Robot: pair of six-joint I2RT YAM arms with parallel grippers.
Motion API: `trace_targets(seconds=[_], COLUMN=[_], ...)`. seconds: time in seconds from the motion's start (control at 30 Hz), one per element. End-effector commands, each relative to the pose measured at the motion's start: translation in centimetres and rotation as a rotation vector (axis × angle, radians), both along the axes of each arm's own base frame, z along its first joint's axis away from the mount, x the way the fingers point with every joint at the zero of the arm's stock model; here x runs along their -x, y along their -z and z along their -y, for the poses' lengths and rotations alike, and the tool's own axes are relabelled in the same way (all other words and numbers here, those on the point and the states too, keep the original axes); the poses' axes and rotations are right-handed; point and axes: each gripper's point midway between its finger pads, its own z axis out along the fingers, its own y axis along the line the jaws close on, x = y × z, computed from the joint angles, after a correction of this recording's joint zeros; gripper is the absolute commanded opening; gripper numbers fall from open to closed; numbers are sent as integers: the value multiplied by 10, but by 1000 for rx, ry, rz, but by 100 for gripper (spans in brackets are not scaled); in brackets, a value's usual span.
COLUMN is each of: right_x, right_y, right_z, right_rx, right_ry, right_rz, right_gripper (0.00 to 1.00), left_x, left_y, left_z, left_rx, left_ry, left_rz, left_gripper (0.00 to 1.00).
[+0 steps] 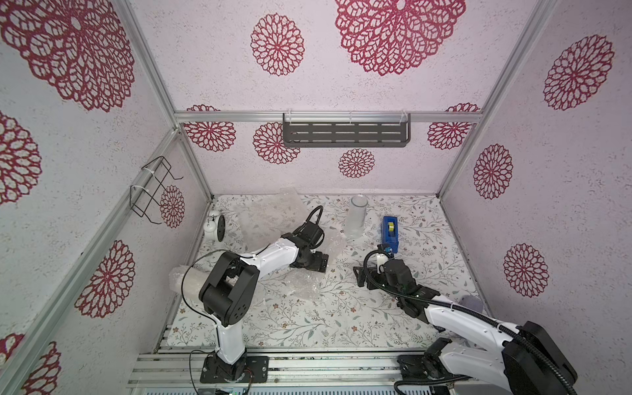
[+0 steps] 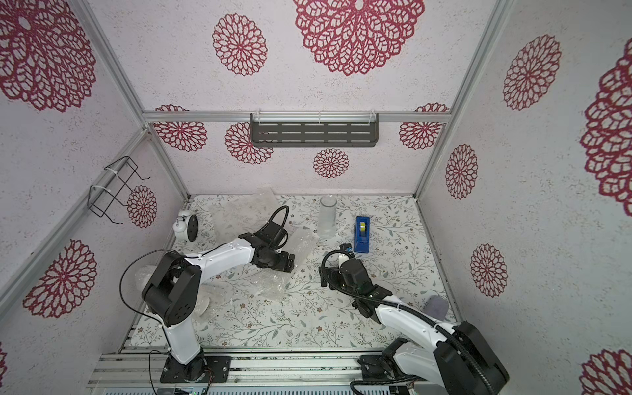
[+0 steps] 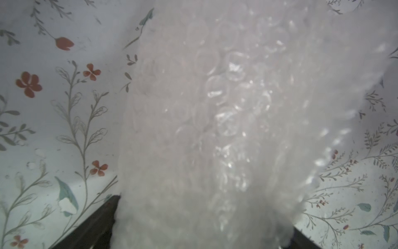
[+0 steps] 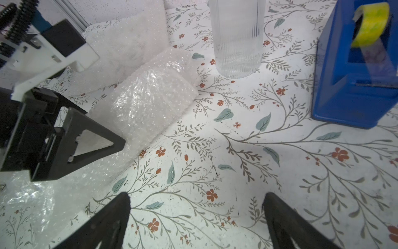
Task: Wrap vases in bubble wrap
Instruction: Move the wrapped vase to the center of the board.
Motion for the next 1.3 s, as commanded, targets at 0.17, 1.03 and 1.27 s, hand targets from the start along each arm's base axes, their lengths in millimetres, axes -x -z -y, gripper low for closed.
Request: trace_targets(seconds=[0.17, 1.03, 1.27], right_x=[-6, 13, 14], right_y=[-24, -34, -34], right_z=[15, 36, 33], right_rx=[6, -71, -82], right_ry=[66, 128, 118], right_rz=[76, 70, 63], right_gripper=[99, 99, 99], left_x=[-30, -214, -248], left_y=[22, 4, -13], left_z=[-6, 26, 27], left_rx=[-30, 323, 415], left_ry=[-218, -374, -368], left_rz=[-34, 149, 205], left_gripper=[84, 78, 88])
